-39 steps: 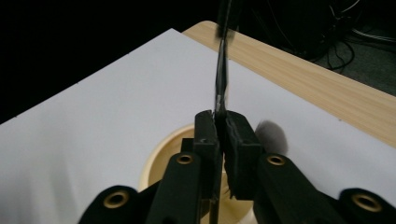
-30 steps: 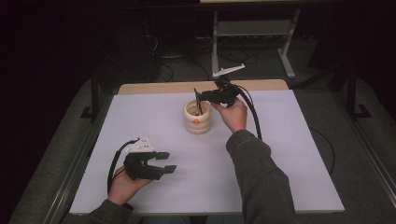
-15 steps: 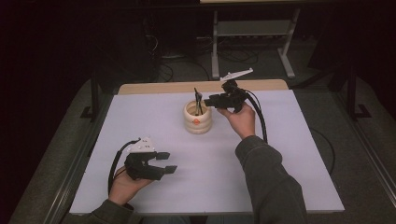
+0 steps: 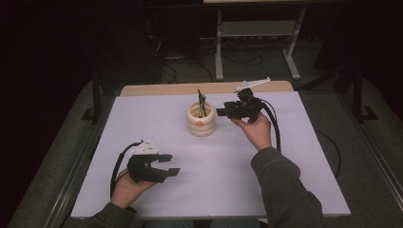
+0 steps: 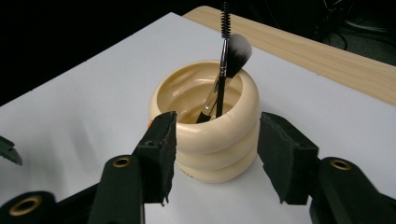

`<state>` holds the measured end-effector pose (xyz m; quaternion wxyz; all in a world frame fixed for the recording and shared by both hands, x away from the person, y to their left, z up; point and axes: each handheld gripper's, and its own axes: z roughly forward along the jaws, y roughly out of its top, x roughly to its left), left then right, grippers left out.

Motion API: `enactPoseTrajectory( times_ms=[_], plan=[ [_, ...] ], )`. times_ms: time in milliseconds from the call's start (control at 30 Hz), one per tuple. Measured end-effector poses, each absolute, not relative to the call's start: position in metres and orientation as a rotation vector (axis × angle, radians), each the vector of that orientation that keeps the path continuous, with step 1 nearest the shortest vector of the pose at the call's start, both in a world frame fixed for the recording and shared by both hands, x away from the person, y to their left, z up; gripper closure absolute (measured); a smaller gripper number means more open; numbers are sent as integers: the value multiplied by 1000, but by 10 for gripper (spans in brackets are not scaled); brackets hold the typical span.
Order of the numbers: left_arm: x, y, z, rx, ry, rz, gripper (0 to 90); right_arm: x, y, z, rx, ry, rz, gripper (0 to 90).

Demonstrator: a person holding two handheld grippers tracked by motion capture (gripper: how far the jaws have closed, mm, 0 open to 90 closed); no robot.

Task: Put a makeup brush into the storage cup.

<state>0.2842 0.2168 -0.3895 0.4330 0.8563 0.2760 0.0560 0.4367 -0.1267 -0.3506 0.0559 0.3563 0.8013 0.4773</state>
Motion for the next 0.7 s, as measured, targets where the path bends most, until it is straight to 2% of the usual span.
enactPoseTrajectory(
  times_ms=[400,700],
  plan=[
    [286,219,-390,2114,718,162,367,419,-140,-353,1074,2400,1479,322],
    [285,219,-390,2106,723,168,360,407,-143,-357,1072,2407,1463,286]
  ],
)
